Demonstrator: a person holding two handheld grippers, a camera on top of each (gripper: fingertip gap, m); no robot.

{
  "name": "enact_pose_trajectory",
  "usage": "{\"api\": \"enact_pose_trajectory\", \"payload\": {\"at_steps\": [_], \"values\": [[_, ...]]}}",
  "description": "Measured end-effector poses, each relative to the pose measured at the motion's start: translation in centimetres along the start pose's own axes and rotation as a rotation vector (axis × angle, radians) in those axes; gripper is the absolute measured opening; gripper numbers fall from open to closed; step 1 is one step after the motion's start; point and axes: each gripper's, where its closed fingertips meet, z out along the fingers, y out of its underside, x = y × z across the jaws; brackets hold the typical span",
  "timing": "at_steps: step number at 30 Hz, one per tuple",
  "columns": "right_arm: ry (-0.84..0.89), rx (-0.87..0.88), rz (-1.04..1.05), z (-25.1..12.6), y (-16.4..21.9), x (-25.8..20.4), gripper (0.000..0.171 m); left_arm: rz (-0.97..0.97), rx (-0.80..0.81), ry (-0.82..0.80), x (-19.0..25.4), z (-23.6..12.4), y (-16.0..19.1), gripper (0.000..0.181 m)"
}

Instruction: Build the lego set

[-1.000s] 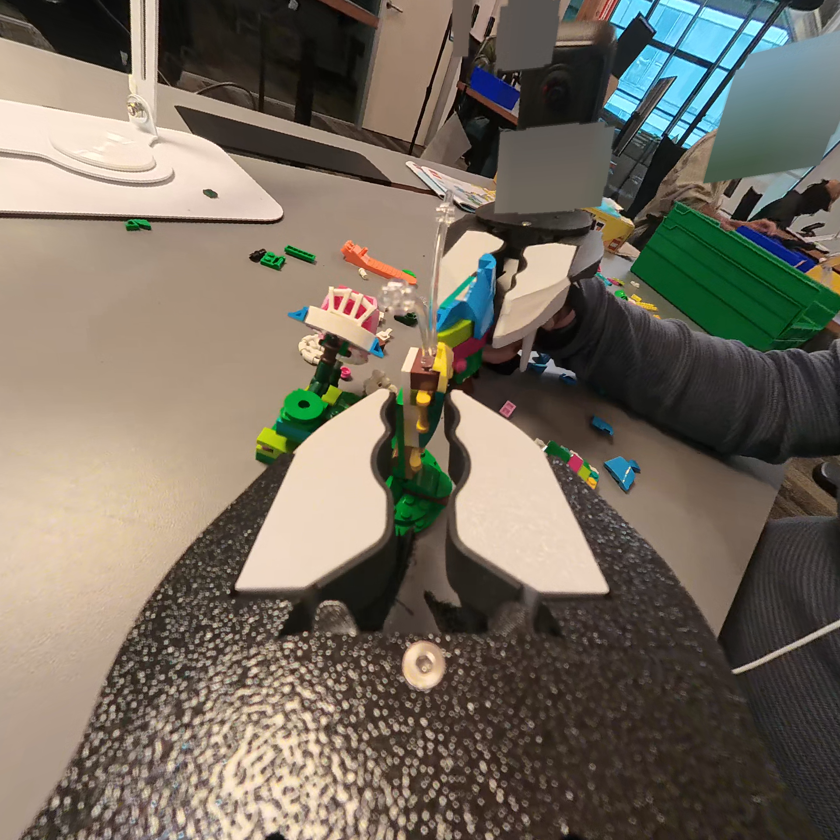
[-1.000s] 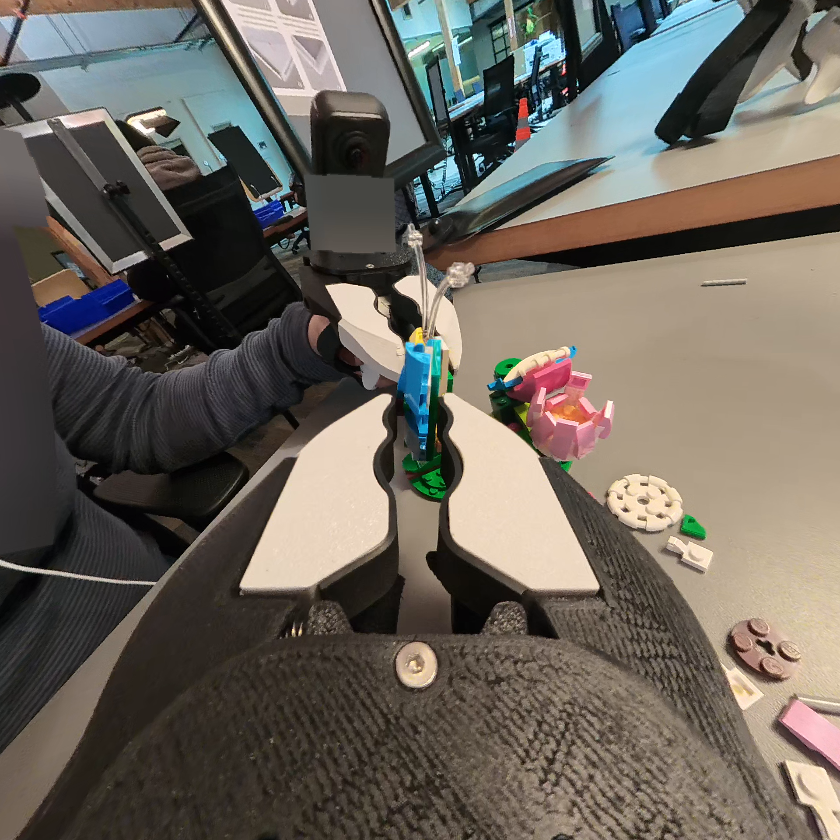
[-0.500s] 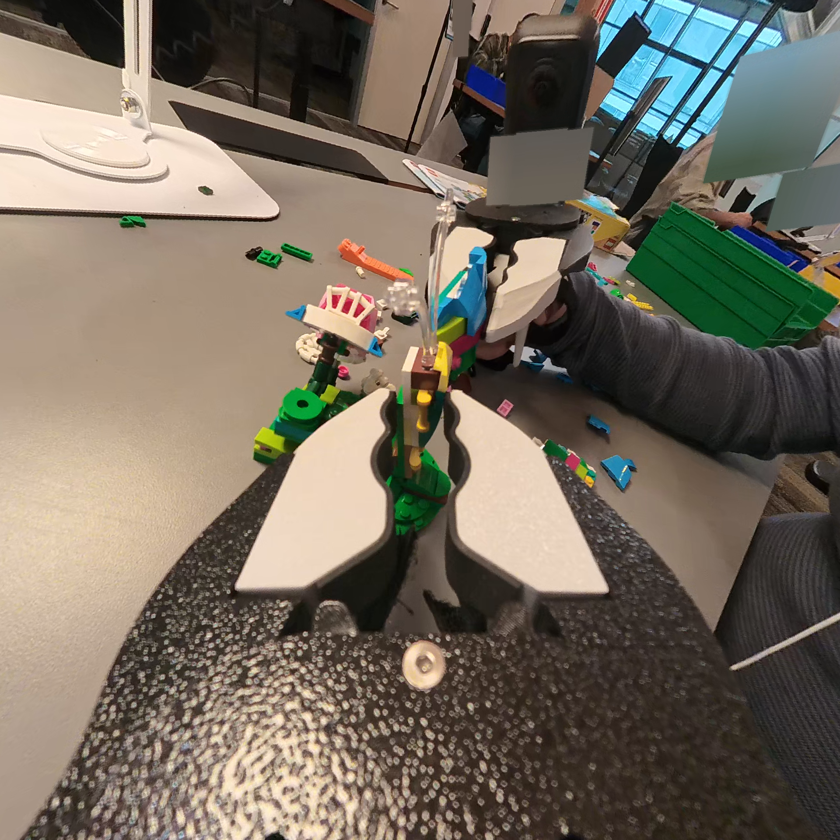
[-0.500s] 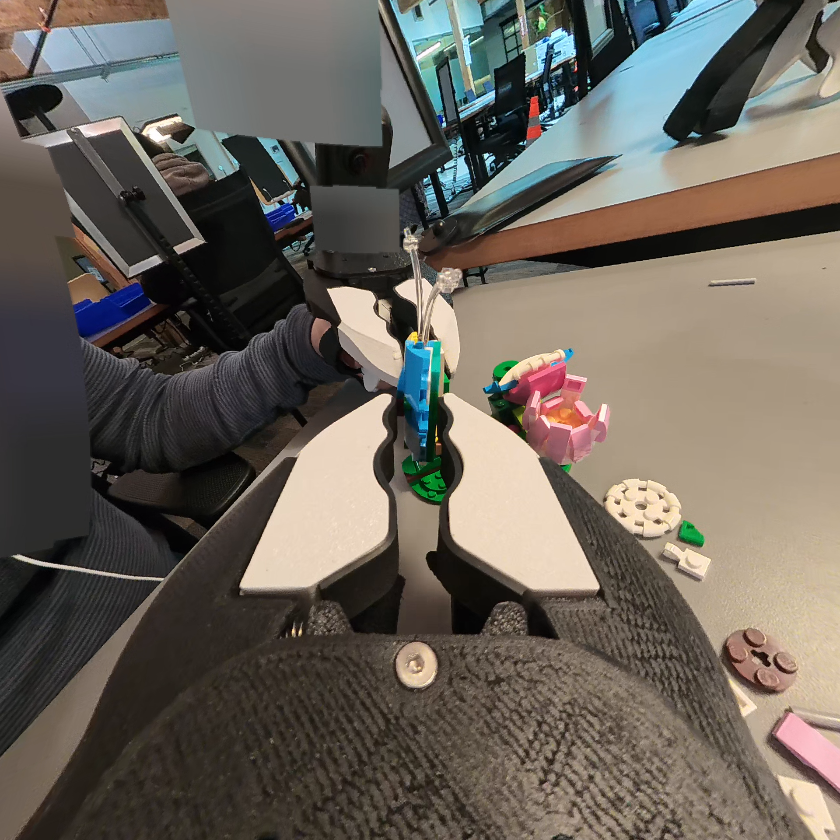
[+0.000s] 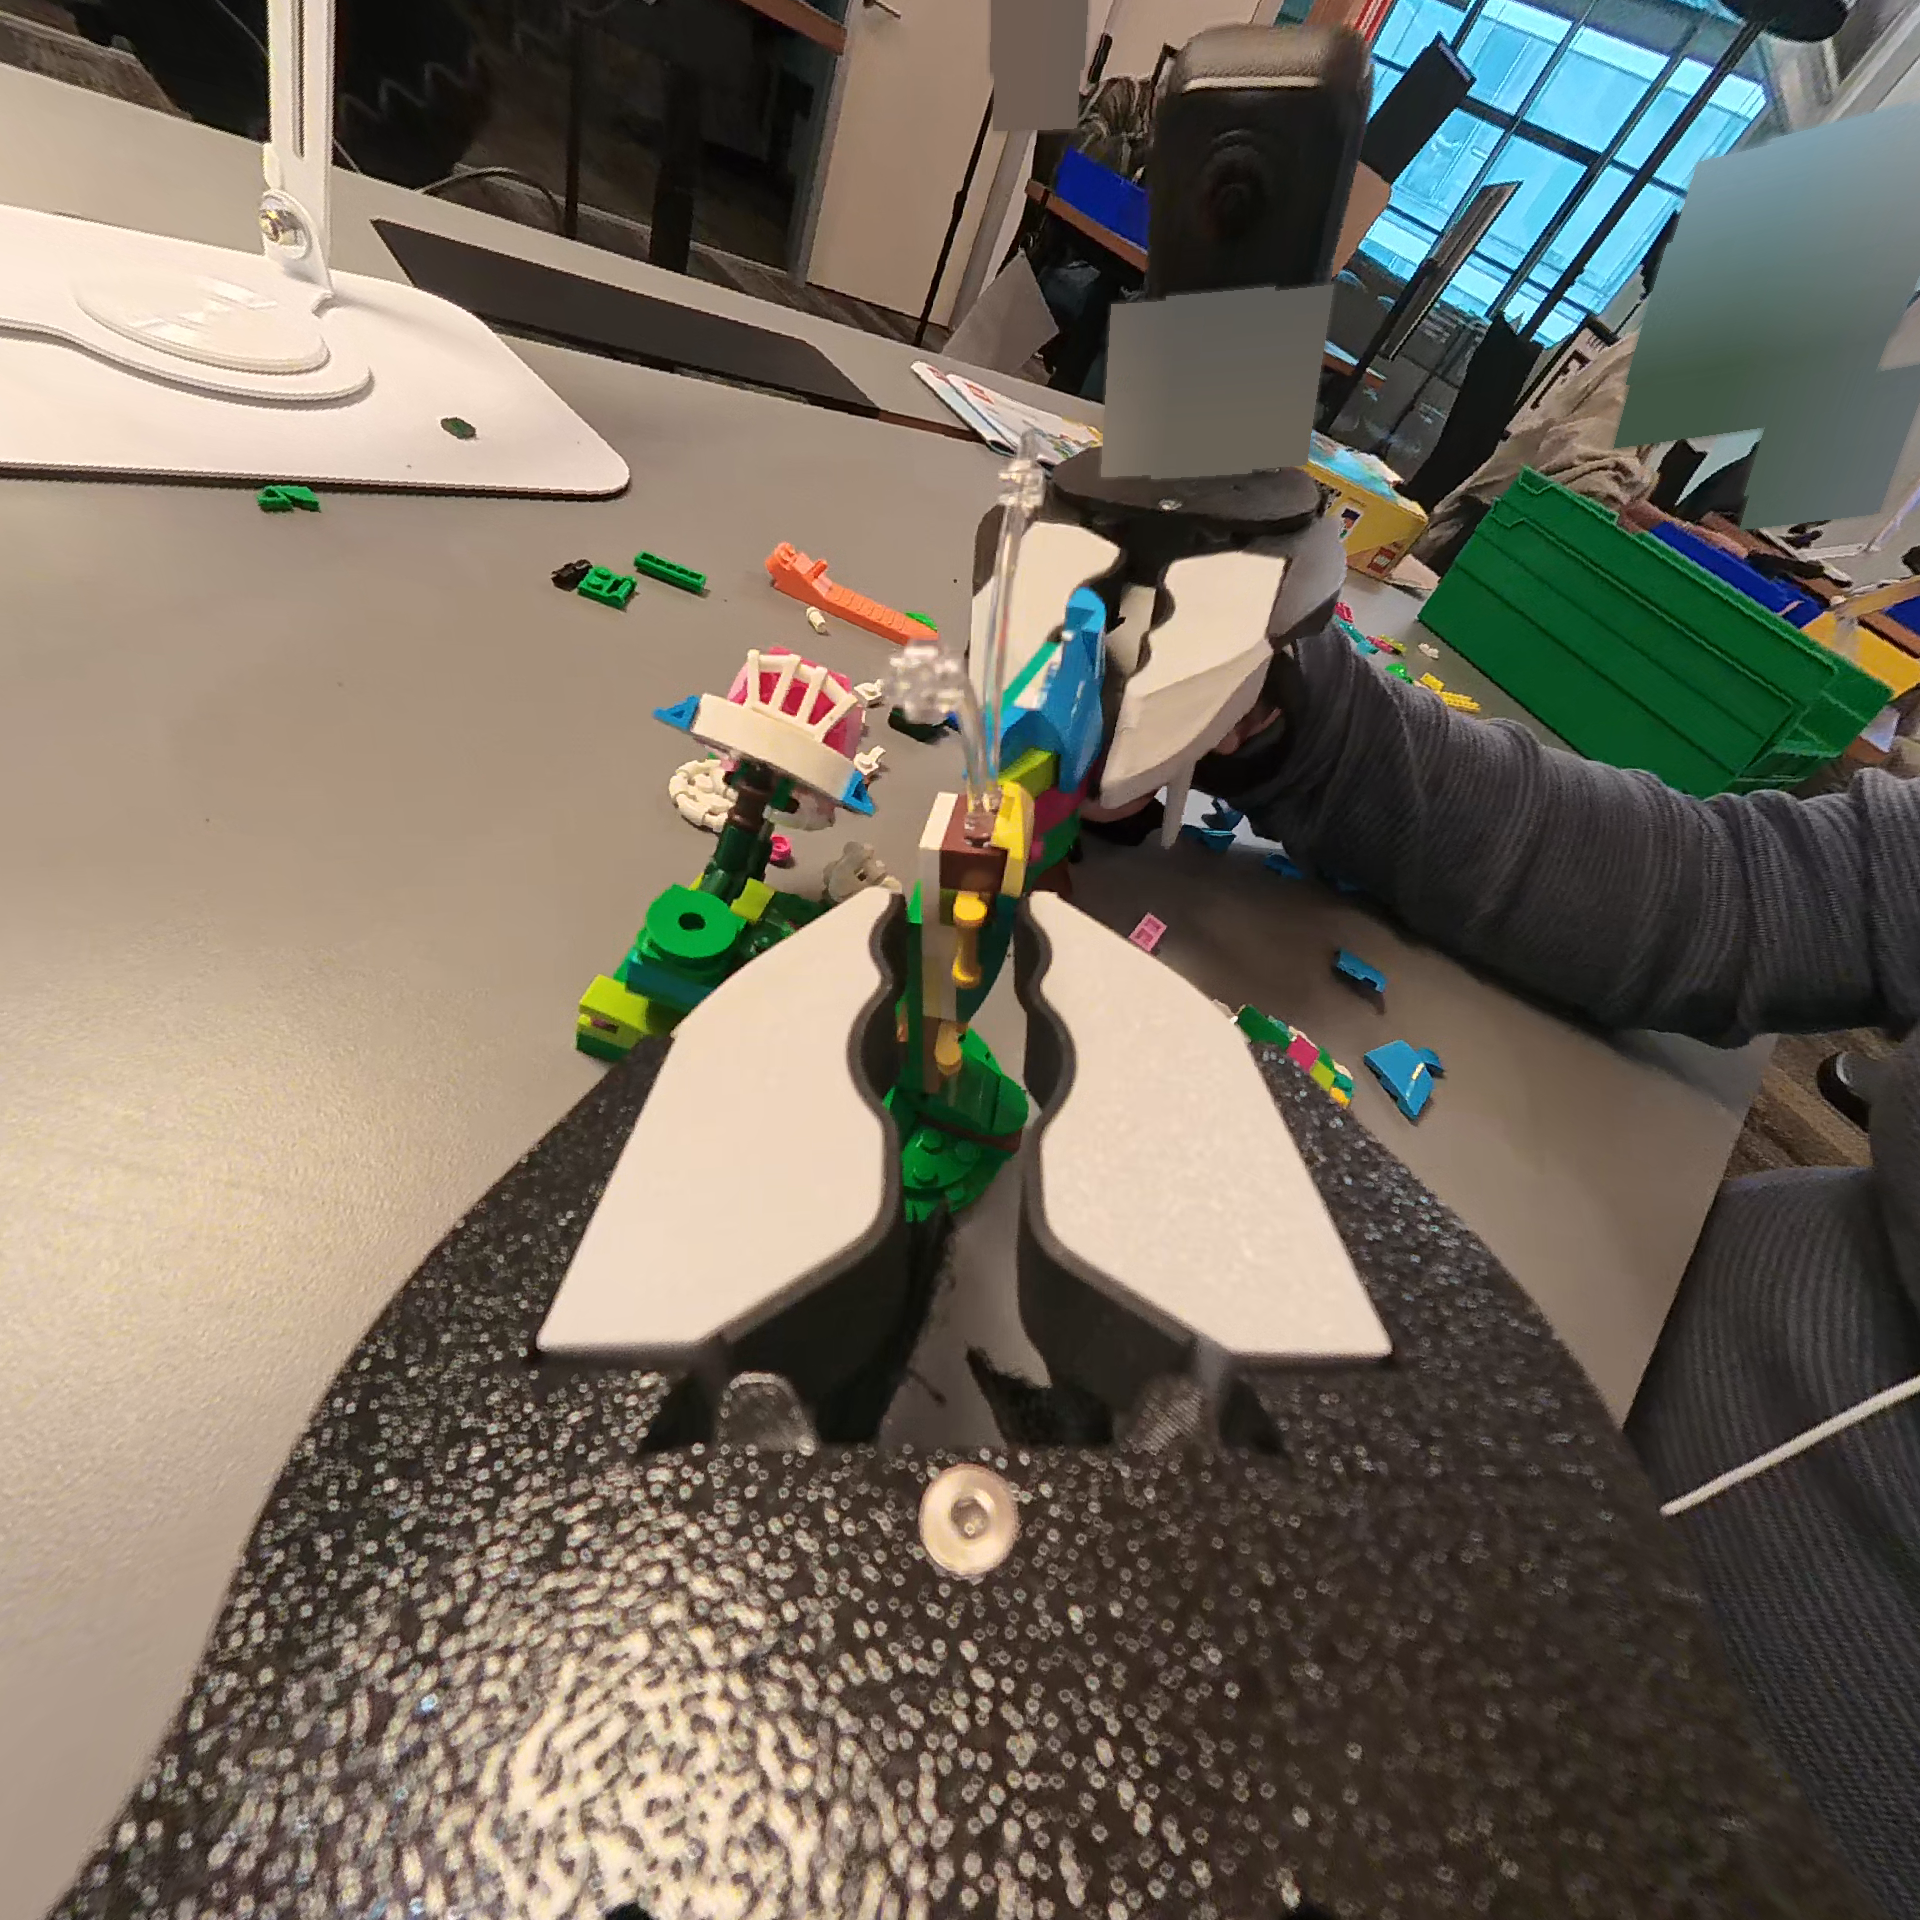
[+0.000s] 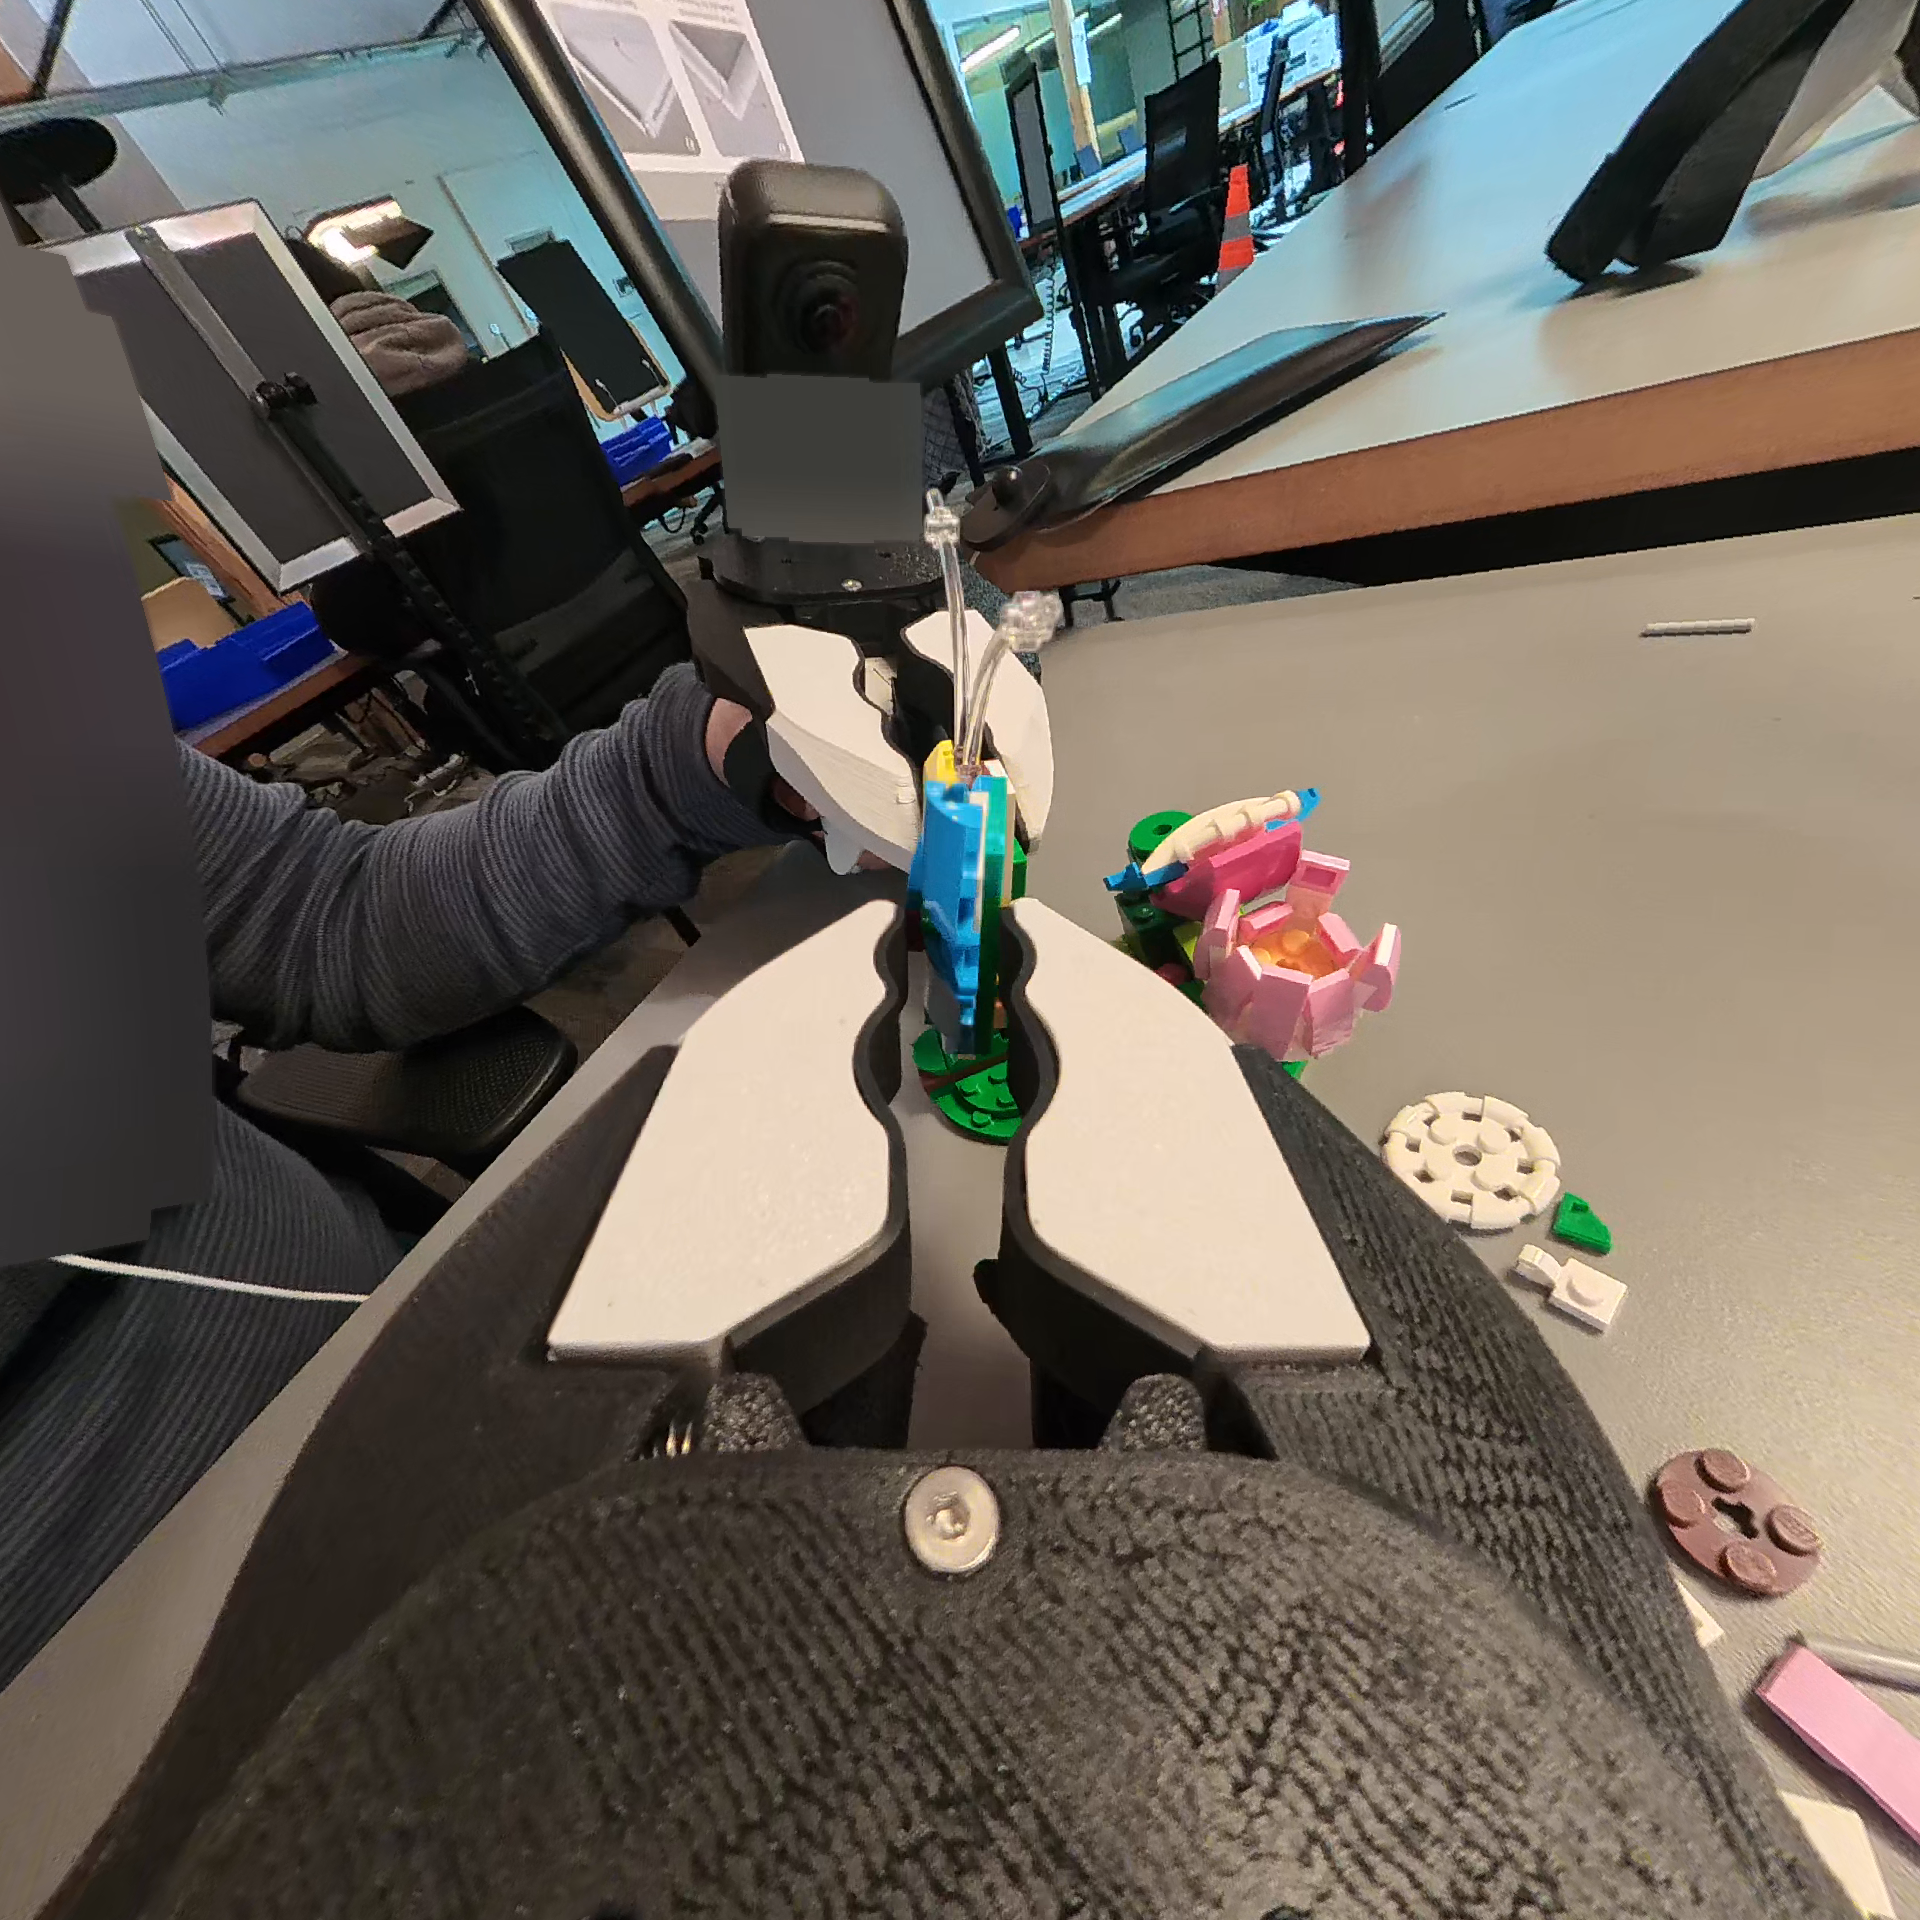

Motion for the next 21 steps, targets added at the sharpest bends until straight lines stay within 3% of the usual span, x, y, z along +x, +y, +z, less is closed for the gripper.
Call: {"api": "enact_pose_trajectory", "payload": {"at_steps": [21], "values": [[-0.004,0.004,0.030,0.22,-0.04,0.09,0.014,0.006,-0.019,0.014,-0.04,-0.02,0.17,0.019]]}}
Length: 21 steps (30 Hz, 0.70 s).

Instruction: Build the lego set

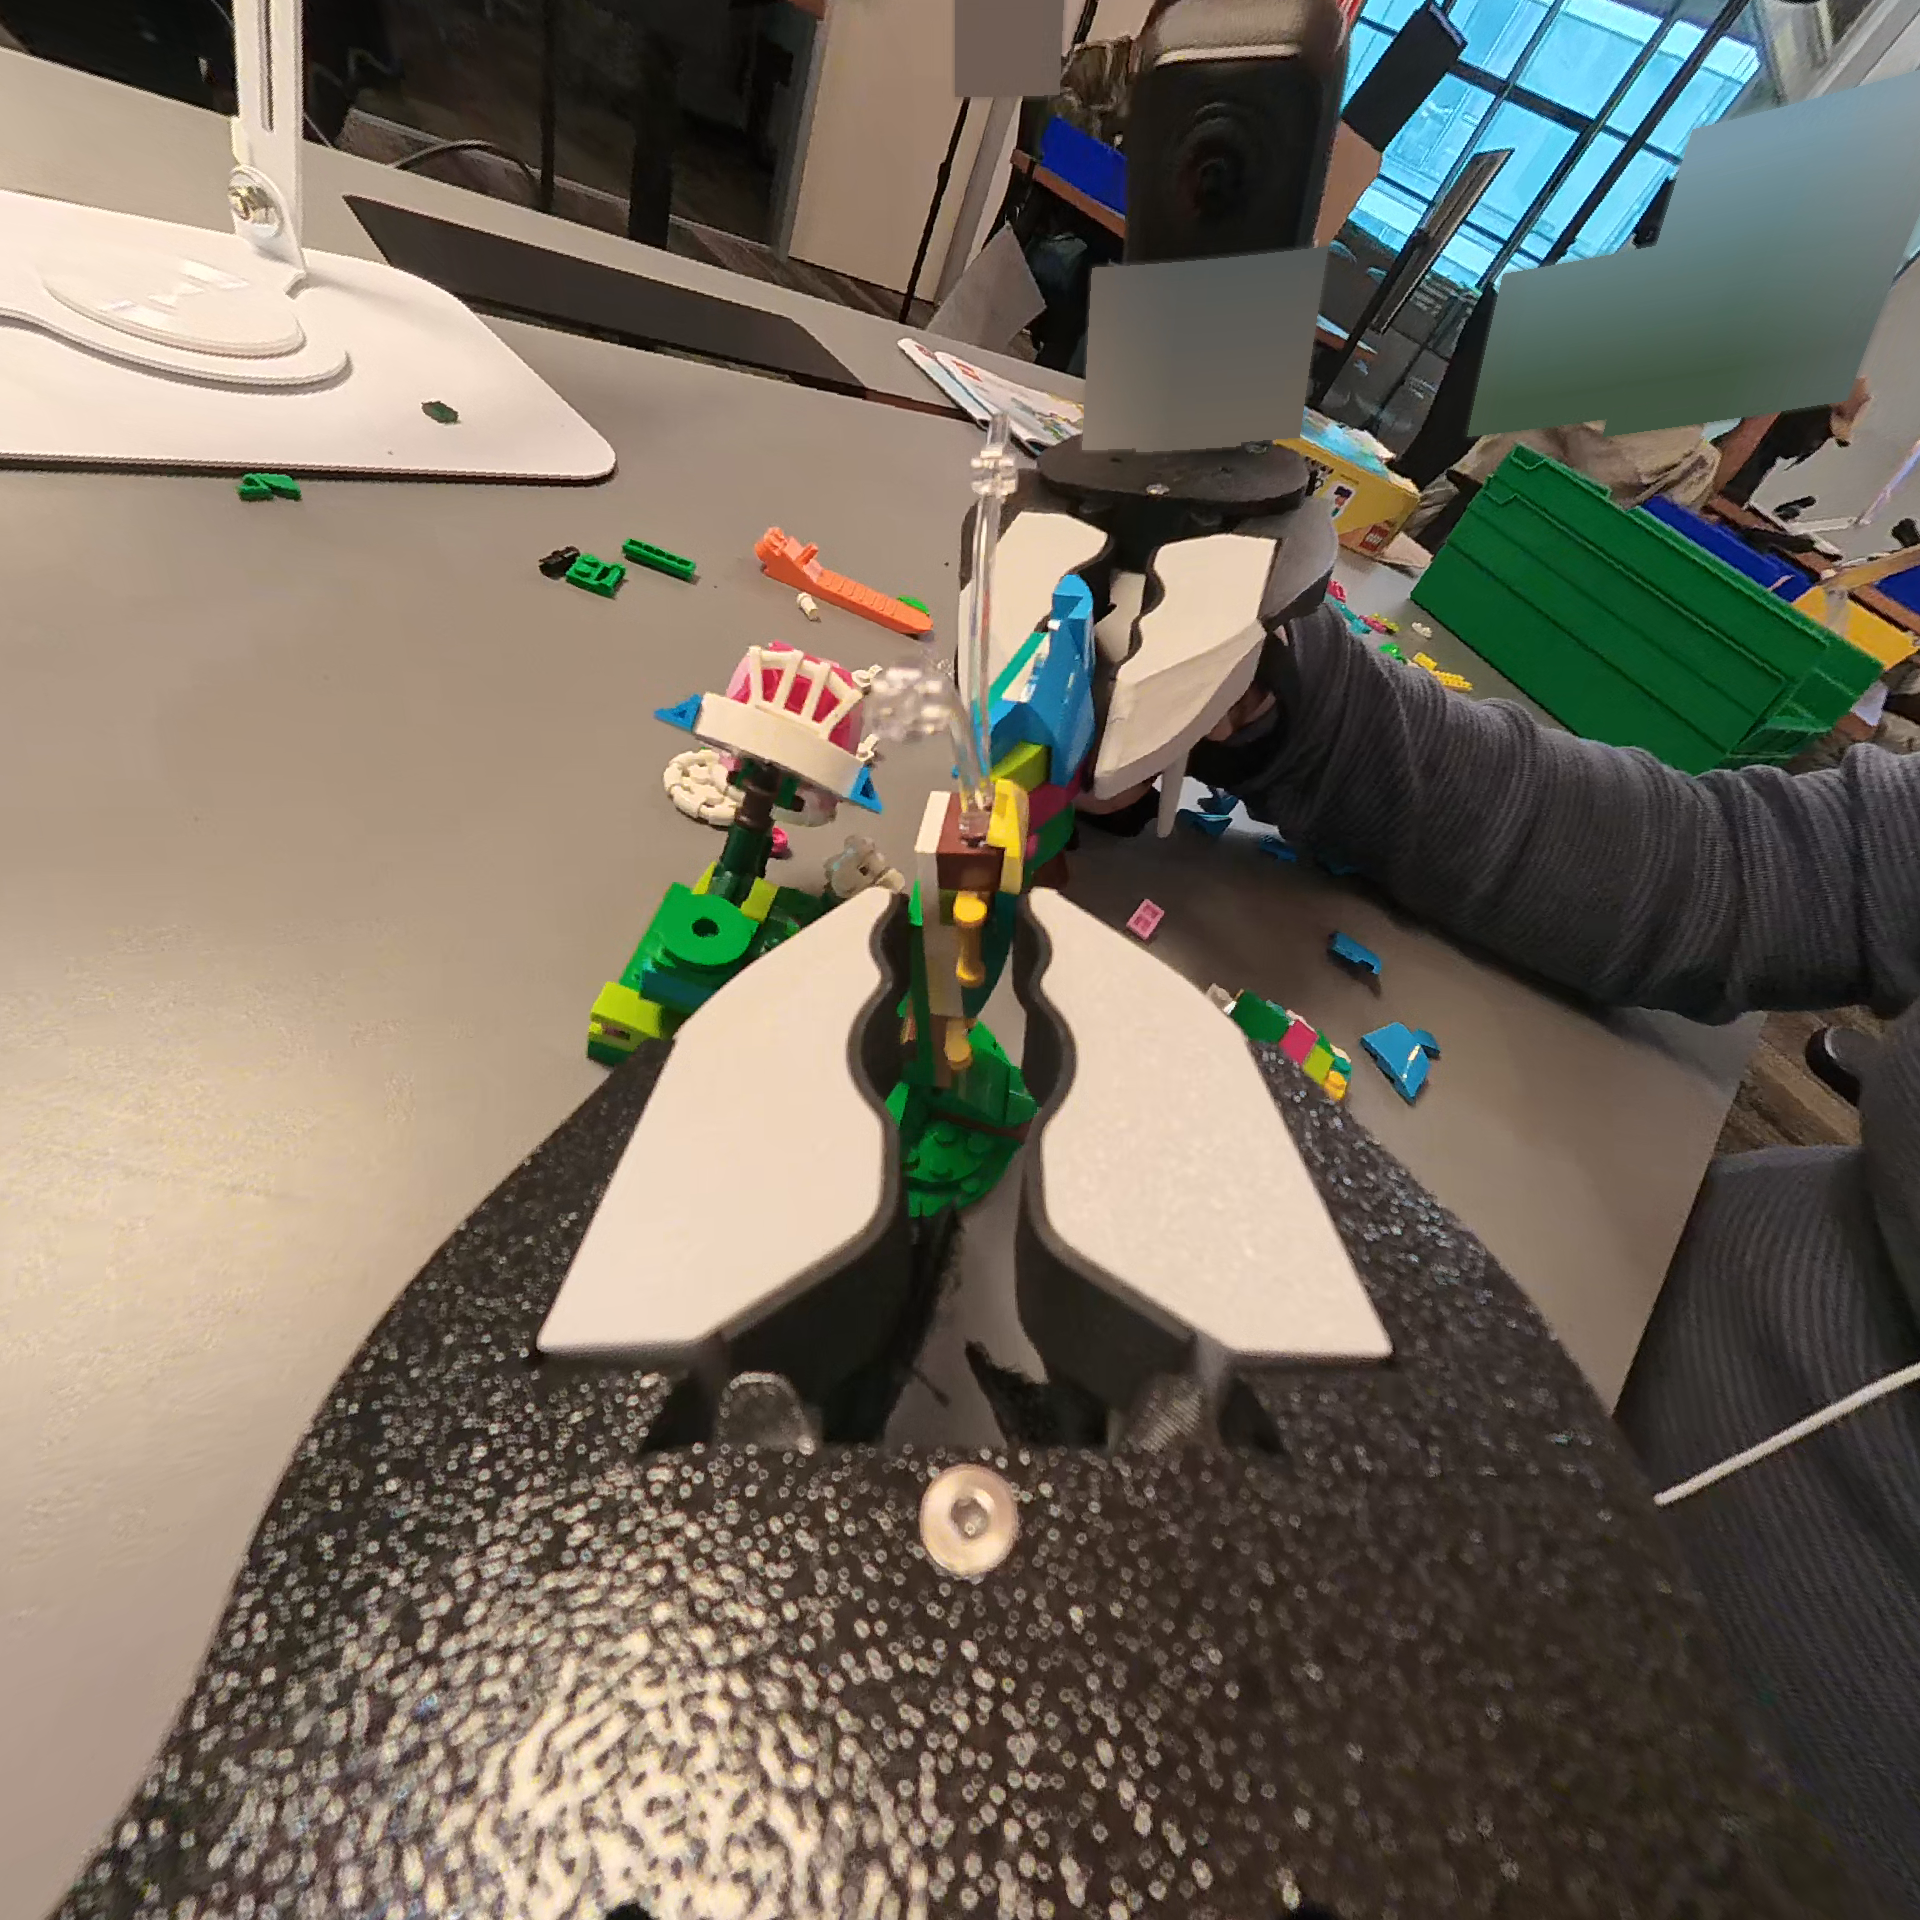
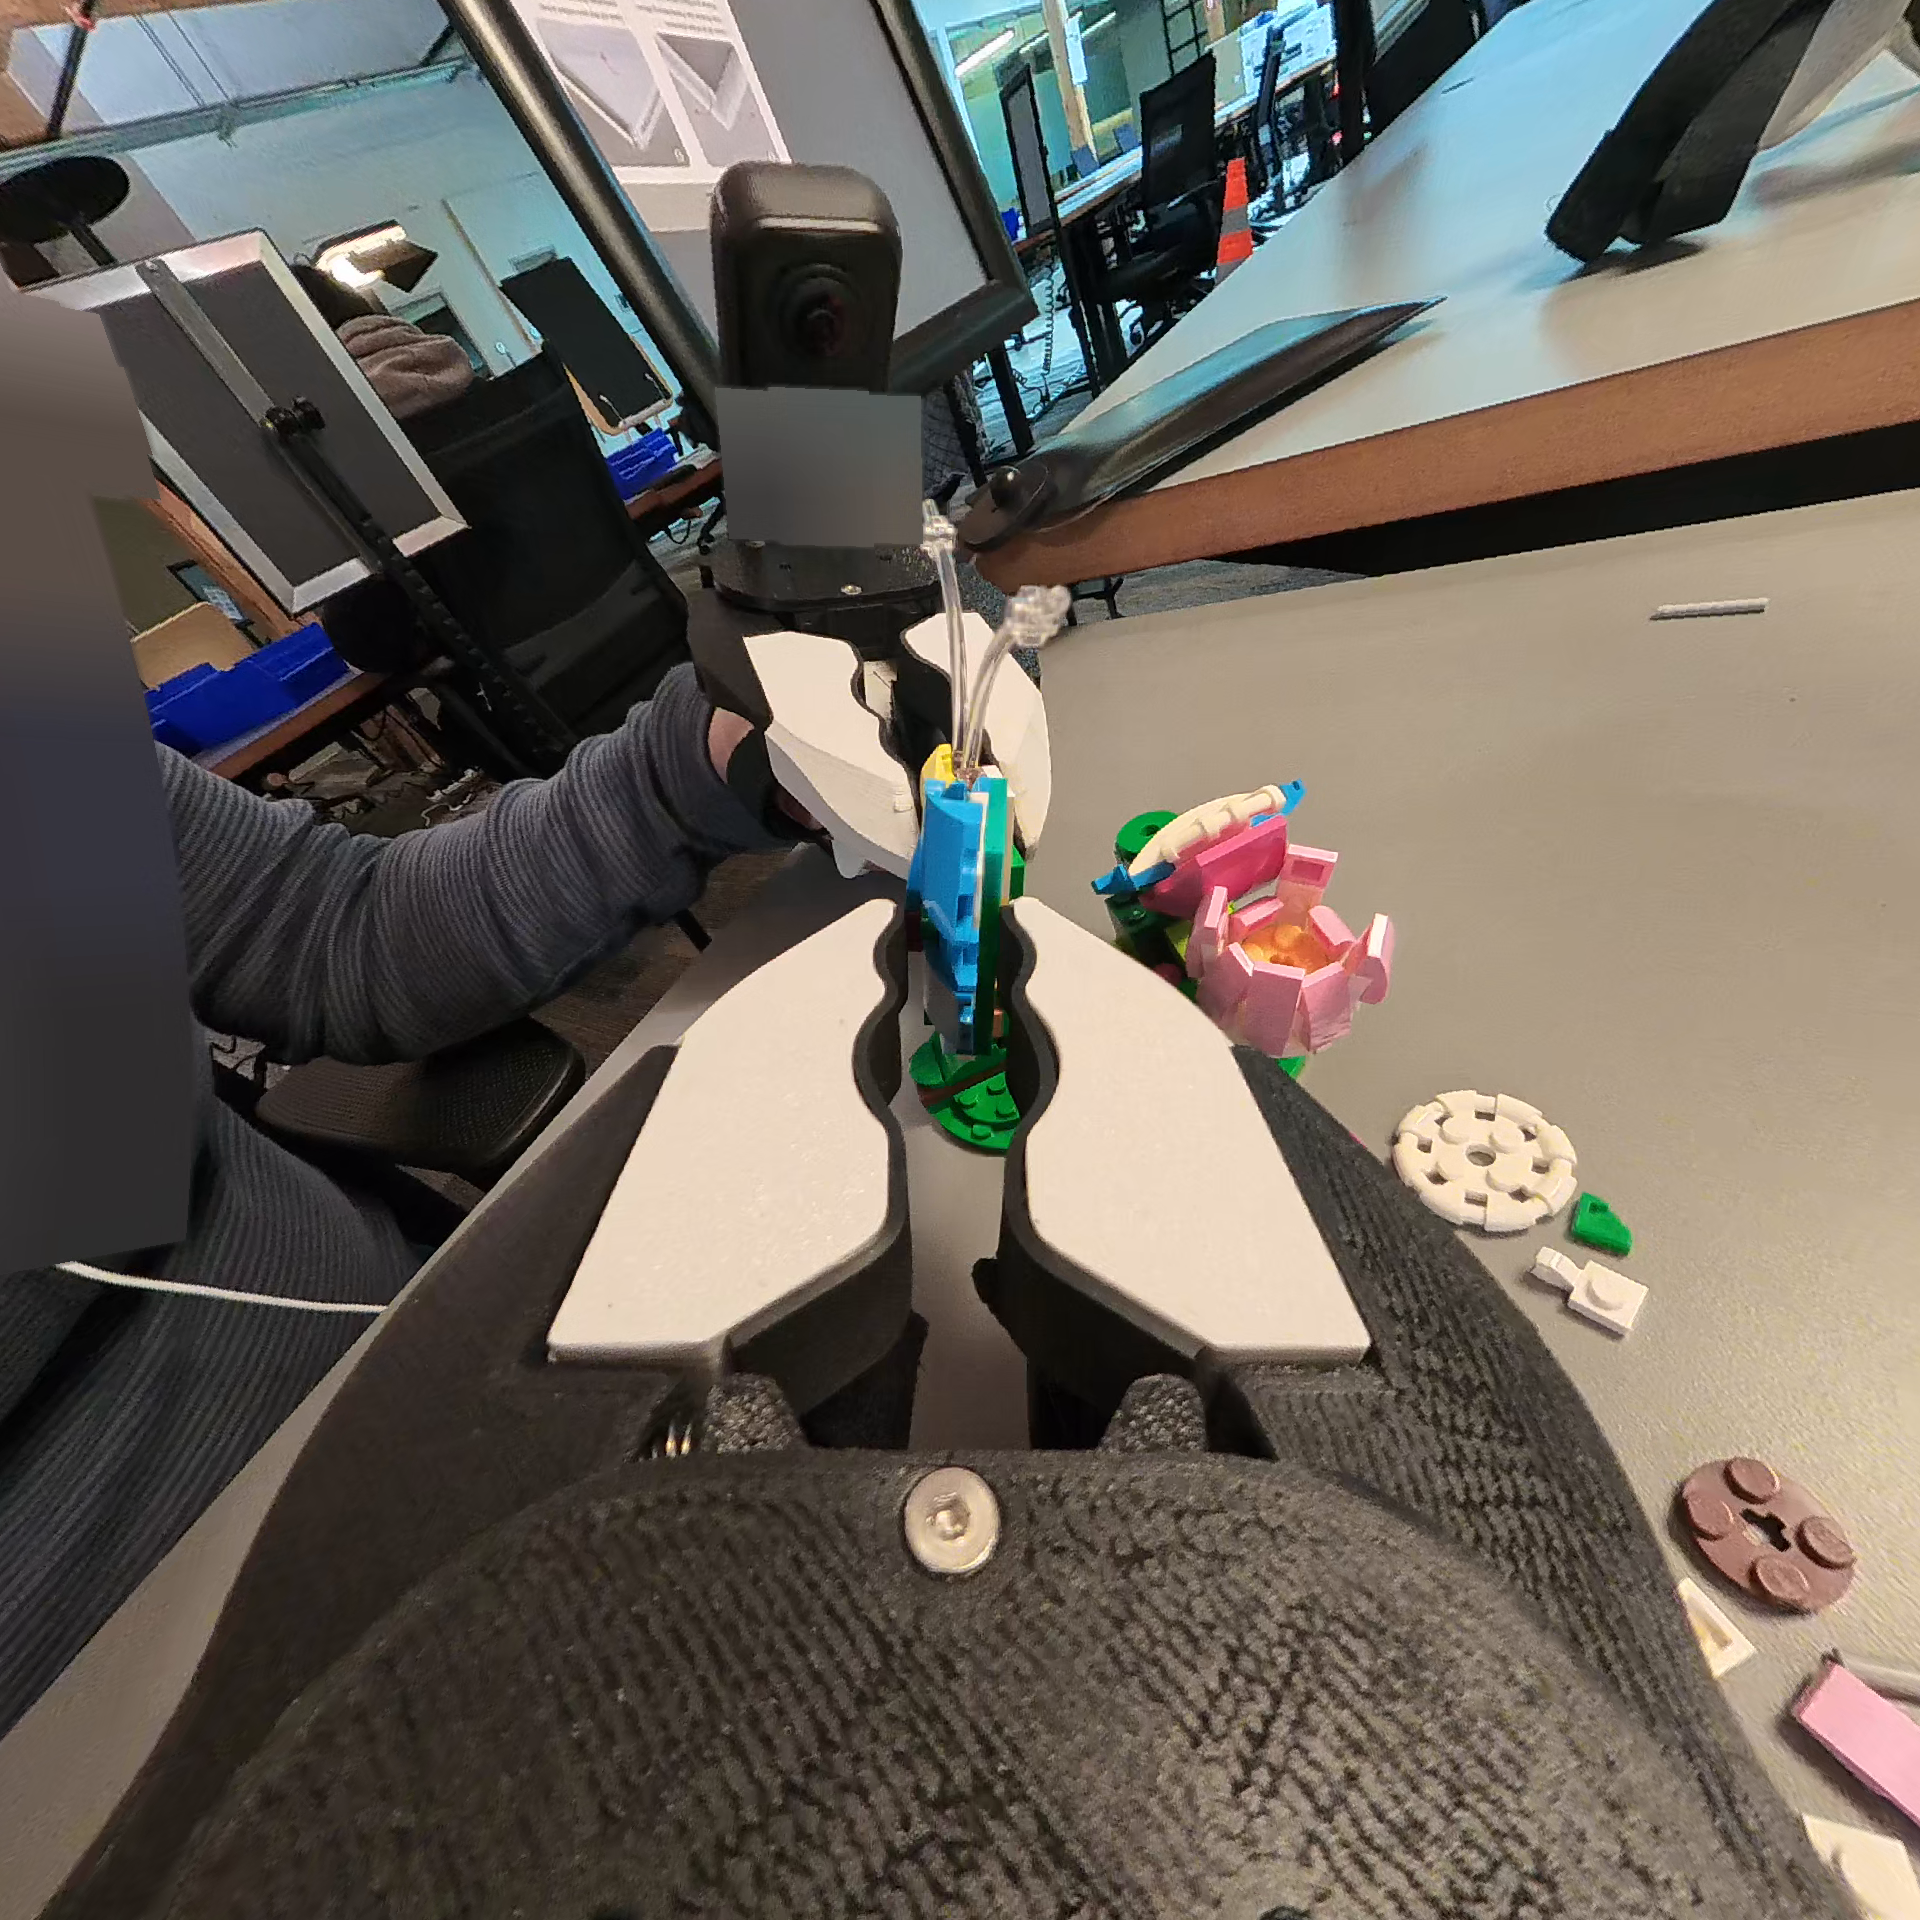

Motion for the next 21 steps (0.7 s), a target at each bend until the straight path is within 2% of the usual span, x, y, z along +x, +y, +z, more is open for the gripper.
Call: {"api": "enact_pose_trajectory", "payload": {"at_steps": [21], "values": [[0.033,0.015,0.019,0.24,0.05,-0.10,0.015,0.028,-0.007,-0.021,-0.16,-0.06,0.06,0.018]]}}
